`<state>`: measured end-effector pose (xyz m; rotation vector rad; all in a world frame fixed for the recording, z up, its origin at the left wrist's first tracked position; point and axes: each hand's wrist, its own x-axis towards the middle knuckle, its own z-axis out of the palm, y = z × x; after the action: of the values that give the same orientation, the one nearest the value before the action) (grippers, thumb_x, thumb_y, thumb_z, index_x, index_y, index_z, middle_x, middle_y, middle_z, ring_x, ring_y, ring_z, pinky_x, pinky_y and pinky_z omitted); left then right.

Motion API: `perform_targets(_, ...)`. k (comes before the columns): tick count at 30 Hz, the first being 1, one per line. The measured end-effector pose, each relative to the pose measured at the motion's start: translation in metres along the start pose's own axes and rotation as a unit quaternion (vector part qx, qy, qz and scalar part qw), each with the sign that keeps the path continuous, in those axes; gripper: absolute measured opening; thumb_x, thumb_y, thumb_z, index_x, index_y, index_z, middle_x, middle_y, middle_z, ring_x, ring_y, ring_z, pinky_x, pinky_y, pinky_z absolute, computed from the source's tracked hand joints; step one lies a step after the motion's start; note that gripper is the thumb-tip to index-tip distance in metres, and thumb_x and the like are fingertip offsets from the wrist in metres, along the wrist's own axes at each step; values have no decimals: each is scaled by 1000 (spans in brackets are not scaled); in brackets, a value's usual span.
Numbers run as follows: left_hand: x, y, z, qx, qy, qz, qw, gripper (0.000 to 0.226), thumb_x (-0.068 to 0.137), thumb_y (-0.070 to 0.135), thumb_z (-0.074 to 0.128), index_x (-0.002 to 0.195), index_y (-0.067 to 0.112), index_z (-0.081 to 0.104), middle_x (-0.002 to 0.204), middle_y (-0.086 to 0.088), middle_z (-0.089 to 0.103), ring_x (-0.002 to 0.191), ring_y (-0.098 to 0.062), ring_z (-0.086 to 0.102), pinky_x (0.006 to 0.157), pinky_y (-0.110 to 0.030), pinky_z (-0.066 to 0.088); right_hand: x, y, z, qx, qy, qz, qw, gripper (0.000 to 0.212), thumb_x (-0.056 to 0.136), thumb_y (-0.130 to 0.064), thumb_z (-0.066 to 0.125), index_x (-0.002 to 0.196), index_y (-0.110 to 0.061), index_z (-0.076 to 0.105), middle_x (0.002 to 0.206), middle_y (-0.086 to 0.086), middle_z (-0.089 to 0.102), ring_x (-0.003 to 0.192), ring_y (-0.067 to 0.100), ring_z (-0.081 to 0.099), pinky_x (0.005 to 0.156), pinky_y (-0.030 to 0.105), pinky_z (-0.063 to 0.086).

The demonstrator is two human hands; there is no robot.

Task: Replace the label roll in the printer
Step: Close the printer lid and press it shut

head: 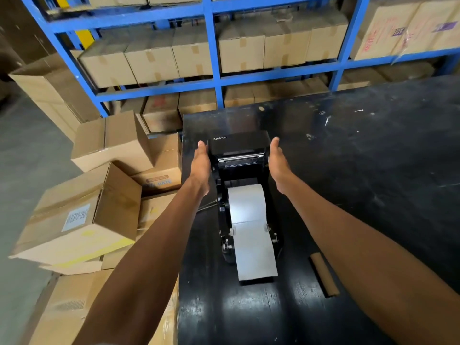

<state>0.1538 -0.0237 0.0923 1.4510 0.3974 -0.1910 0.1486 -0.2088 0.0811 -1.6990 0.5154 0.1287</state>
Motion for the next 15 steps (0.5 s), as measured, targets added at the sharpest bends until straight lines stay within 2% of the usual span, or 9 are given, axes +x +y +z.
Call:
perform_targets(1, -2, 0, 0, -5, 16, 9, 1000, 55, 104, 58, 24, 134, 25, 55, 141, 2, 59, 123, -19, 58, 112, -39, 39, -1, 4, 0, 10, 13, 7, 1000, 76, 97, -67, 10, 155, -21, 24, 163, 7, 27, 149, 30, 25, 119, 51, 20)
perform_targets(2, -6, -1, 0, -1, 37, 17, 999, 48, 105, 54, 27, 125, 20, 54, 133, -1, 62, 118, -21, 59, 106, -41, 46, -3, 10, 0, 25, 21, 18, 999, 78, 96, -68, 11, 155, -20, 24, 164, 8, 24, 150, 31, 24, 120, 52, 19)
perform_targets(4, -15, -4, 0, 4, 82, 12, 997, 35, 104, 48, 39, 106, 17, 54, 116, -7, 67, 103, -24, 64, 88, -38, 55, -10, 21, -4, 61, 12, 47, 997, 83, 93, -73, 16, 155, -19, 26, 164, 7, 24, 150, 31, 24, 122, 51, 18)
perform_targets(6, -28, -11, -1, -40, 89, -28, 995, 29, 100, 42, 50, 96, 16, 62, 95, -8, 76, 85, -25, 74, 72, -35, 62, -22, 32, -11, 76, -8, 57, 995, 84, 92, -74, 26, 154, -17, 29, 161, 6, 32, 147, 30, 30, 120, 46, 22)
perform_targets(8, -43, -21, 0, -69, 80, -65, 992, 27, 98, 38, 50, 88, 18, 65, 73, -2, 74, 63, -20, 71, 51, -26, 53, -32, 43, -16, 80, 1, 54, 995, 80, 94, -68, 35, 152, -12, 33, 156, 9, 40, 143, 30, 37, 116, 42, 27)
perform_targets(11, -64, -40, 1, -39, 77, -69, 994, 28, 99, 23, 41, 88, 15, 66, 69, -1, 65, 53, -14, 62, 44, -22, 45, -52, 58, -15, 49, 45, 56, 996, 74, 91, -61, 43, 144, -9, 46, 146, 14, 49, 133, 33, 47, 112, 43, 35)
perform_targets(13, -79, -56, 0, -43, 66, -57, 995, 29, 98, 13, 40, 90, 13, 68, 73, -2, 67, 46, -8, 62, 37, -16, 43, -68, 70, -16, 5, 55, 49, 997, 68, 87, -59, 45, 137, -13, 54, 142, 13, 53, 127, 35, 51, 111, 48, 38)
perform_targets(15, -94, -70, 0, -31, 57, -47, 997, 27, 98, 12, 41, 104, 11, 67, 91, -8, 71, 61, -11, 67, 43, -18, 49, -82, 83, -17, -32, 45, 24, 998, 56, 91, -52, 42, 134, -19, 56, 142, 11, 53, 125, 33, 51, 111, 51, 37)
